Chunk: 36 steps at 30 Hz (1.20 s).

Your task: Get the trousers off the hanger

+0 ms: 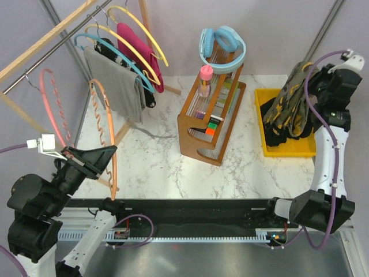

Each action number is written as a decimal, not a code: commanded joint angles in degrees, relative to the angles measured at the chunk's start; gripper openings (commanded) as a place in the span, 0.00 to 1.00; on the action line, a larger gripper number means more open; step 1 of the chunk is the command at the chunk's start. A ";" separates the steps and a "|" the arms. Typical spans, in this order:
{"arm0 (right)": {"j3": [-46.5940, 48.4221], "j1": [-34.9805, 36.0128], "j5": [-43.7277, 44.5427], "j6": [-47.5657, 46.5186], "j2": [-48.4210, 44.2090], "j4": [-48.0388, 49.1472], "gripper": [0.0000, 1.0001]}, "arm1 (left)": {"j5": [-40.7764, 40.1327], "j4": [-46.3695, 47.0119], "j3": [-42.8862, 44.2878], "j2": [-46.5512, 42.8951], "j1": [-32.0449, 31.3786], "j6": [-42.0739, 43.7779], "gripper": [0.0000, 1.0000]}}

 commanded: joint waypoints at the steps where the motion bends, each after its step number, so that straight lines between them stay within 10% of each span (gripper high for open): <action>1: -8.90 -1.01 -10.07 0.56 1.66 19.32 0.00 | 3.91 3.72 1.96 2.84 0.16 1.41 0.02; 11: -22.10 -5.23 -9.64 13.82 12.56 33.24 0.00 | 7.35 2.31 2.31 3.90 0.16 -0.35 0.02; 26: -16.76 -9.36 1.26 15.68 26.36 10.76 0.10 | 5.15 2.75 2.83 4.60 0.16 -0.79 0.02; 34: -8.31 -8.31 10.82 13.13 22.59 -7.08 0.84 | 3.57 2.84 5.64 6.01 0.16 0.88 0.02; 36: -5.94 -8.13 12.34 12.87 20.49 -12.69 0.90 | 3.65 2.84 6.52 6.45 0.16 0.79 0.02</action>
